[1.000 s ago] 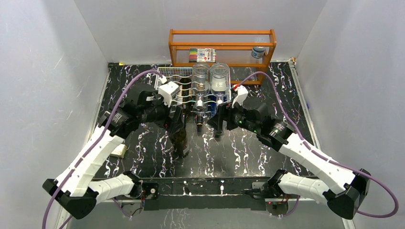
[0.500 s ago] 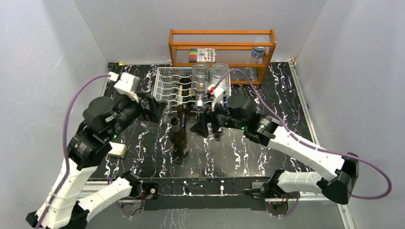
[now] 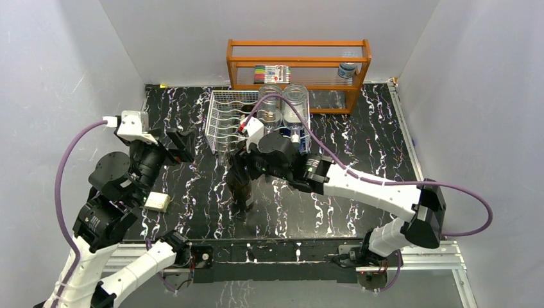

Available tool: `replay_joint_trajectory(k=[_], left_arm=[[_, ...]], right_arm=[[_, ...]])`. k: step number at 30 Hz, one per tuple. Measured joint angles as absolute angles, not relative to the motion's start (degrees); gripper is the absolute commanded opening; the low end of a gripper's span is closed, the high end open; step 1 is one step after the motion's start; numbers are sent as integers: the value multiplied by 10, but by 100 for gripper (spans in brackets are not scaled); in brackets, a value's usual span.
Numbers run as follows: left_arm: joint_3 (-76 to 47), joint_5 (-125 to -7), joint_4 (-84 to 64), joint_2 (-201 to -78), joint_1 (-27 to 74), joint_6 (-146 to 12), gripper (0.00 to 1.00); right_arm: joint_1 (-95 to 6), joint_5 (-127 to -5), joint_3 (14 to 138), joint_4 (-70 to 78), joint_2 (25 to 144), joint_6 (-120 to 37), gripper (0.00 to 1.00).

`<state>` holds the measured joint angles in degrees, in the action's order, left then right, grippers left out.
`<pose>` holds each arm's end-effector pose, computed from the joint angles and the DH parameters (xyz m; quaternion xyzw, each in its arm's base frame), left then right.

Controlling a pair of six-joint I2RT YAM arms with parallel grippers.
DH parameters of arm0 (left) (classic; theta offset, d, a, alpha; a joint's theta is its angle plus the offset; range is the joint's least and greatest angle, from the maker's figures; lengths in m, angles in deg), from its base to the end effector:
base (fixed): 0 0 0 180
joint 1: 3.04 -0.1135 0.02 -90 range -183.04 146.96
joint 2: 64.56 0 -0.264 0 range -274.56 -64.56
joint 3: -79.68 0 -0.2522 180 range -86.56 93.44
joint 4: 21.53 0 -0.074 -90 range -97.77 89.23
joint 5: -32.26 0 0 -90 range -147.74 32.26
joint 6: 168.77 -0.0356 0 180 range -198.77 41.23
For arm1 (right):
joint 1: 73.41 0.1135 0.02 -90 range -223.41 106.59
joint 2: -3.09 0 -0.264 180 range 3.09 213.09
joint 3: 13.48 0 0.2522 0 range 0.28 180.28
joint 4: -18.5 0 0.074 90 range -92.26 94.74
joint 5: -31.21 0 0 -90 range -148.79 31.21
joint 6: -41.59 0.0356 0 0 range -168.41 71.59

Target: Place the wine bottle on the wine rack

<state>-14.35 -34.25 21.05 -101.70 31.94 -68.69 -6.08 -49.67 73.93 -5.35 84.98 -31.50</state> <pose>0.0750 -0.0351 0.4744 -0.0071 0.6708 -0.1538 0.7254 0.1352 0.3092 0.3648 -0.3021 0.7510 0.3436 0.4761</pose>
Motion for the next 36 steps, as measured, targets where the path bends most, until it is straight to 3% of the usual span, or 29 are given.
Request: replay_joint_trajectory(k=[4, 6, 10, 27, 36], left_arm=[[-158, -324, 214, -1022, 319, -687, 98], [-165, -323, 216, -1033, 320, -690, 98], [-187, -333, 214, -1045, 320, -703, 98], [-444, -688, 51, -1059, 320, -762, 98], [-469, -876, -64, -1154, 320, -762, 97]], right_arm=[[-58, -482, 754, -41, 878, -320, 60], [-57, -479, 754, -34, 885, -322, 37], [-59, -465, 744, -8, 885, -331, 1], [-73, -343, 627, 2, 652, -298, 0], [-74, -335, 627, -36, 620, -256, 0]])
